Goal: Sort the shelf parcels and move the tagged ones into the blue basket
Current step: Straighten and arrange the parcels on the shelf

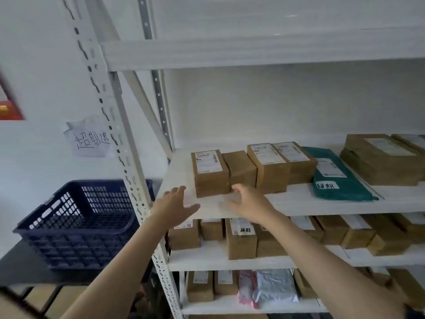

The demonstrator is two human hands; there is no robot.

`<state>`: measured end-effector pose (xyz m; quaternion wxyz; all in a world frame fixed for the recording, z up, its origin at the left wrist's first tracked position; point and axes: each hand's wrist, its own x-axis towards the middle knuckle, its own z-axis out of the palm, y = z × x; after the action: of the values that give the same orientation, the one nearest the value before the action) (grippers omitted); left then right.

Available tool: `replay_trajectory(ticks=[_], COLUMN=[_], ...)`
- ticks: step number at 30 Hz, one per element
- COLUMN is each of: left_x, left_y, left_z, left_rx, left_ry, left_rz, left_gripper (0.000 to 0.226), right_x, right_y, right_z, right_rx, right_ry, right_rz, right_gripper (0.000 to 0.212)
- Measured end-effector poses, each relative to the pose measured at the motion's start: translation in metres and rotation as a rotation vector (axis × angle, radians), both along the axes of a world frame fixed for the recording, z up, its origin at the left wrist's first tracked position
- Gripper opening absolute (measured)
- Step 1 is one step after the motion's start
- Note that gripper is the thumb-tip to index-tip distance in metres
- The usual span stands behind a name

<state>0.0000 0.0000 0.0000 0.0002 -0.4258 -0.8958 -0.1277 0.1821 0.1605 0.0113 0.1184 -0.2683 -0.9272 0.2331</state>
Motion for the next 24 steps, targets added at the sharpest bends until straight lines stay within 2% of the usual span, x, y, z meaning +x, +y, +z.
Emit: replay_trajectory(ticks=[2, 6, 8, 19, 24], left_x=[-0.021, -0.054, -0.067, -0.082, -0.065], left_y=[0.013, 0.043, 0.054, 0.072, 0.057], left_z=[-0.002, -0.006, -0.007, -0.020, -0.016], left_rx=[-0.010, -0.023, -0.036, 0.045, 0.027], left_ry=[0.025, 0.039, 0.048, 0.045, 0.024], left_rz=[-0.027, -0.096, -0.119, -0.122, -0.083], left_gripper=[0.086, 0.092, 0.102, 0.107, 0.097], right_x=[-0.023, -0.055, -0.066, -0.090, -0.074], right_y=[0.007, 0.022, 0.029, 0.037, 0.035], right_z=[-0.002, -0.013, -0.017, -0.015, -0.017], right_rx=[-0.002, 0.064, 0.119, 0.208, 0.148], right_ry=[0.012, 0.069, 0.069, 0.022, 0.009], right_rz=[-0.057, -0.165, -0.189, -0.124, -0.052], right_gripper=[0.064, 0.030, 0.023, 0.033, 0.034])
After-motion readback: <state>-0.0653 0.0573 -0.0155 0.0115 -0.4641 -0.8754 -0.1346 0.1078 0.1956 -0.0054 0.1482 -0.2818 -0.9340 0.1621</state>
